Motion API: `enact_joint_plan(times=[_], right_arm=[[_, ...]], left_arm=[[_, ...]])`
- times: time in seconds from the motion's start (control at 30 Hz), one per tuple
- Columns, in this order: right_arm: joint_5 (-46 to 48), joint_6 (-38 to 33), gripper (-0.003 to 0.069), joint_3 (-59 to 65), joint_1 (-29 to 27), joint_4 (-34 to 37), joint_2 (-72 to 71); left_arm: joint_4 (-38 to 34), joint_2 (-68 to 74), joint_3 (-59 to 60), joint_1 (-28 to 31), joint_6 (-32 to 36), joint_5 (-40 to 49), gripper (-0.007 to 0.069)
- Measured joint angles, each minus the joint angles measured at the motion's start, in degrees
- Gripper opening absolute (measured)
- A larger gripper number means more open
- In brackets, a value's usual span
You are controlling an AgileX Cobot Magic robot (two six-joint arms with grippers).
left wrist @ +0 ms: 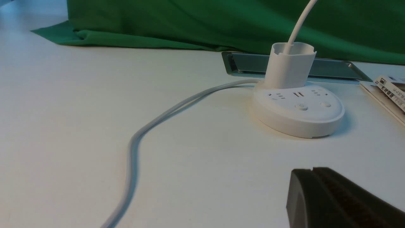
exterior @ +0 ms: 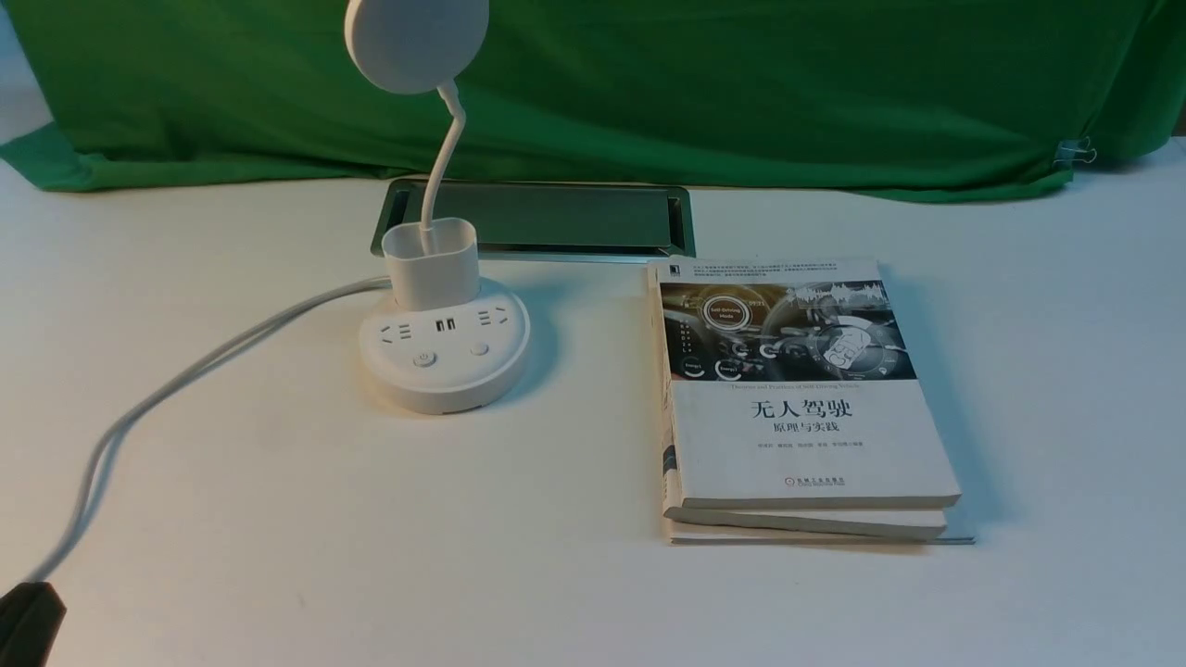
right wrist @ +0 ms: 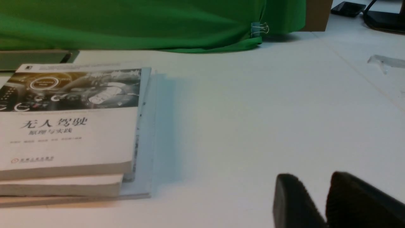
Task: Turn on the desk lamp on the white desktop with your hand.
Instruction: 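Press the power button on the lamp base to turn the lamp on with the left gripper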
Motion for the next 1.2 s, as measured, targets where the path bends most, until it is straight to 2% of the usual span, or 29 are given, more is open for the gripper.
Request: enact_joint_plan(times=[0.8, 0.93, 1.03, 1.13, 1.17, 1.2], right_arm=[[-0.02, 0.0, 0.0237, 0.0, 0.0, 0.0, 0.0], [-0.02, 0.0, 0.0237, 0.0, 0.0, 0.0, 0.0], [-0.02, 0.0, 0.0237, 0.0, 0.0, 0.0, 0.0], [-0.02, 0.0, 0.0237, 0.0, 0.0, 0.0, 0.0], [-0.02, 0.0, 0.0237, 0.0, 0.0, 0.0, 0.0], [-0.02, 0.0, 0.0237, 0.0, 0.0, 0.0, 0.0]], left_arm=[[0.06, 0.0, 0.0, 0.0, 0.25, 0.0, 0.0021], [2.22, 0.0, 0.0, 0.0, 0.44, -0.2, 0.0021], [2.59, 0.0, 0.0, 0.0, 1.21, -4.06, 0.0021], [2.73, 0.0, 0.0, 0.0, 1.21, -16.01, 0.0021], [2.73, 0.0, 0.0, 0.0, 1.21, -16.95, 0.0021], [2.79, 0.0, 0.0, 0.0, 1.21, -24.44, 0.0021]])
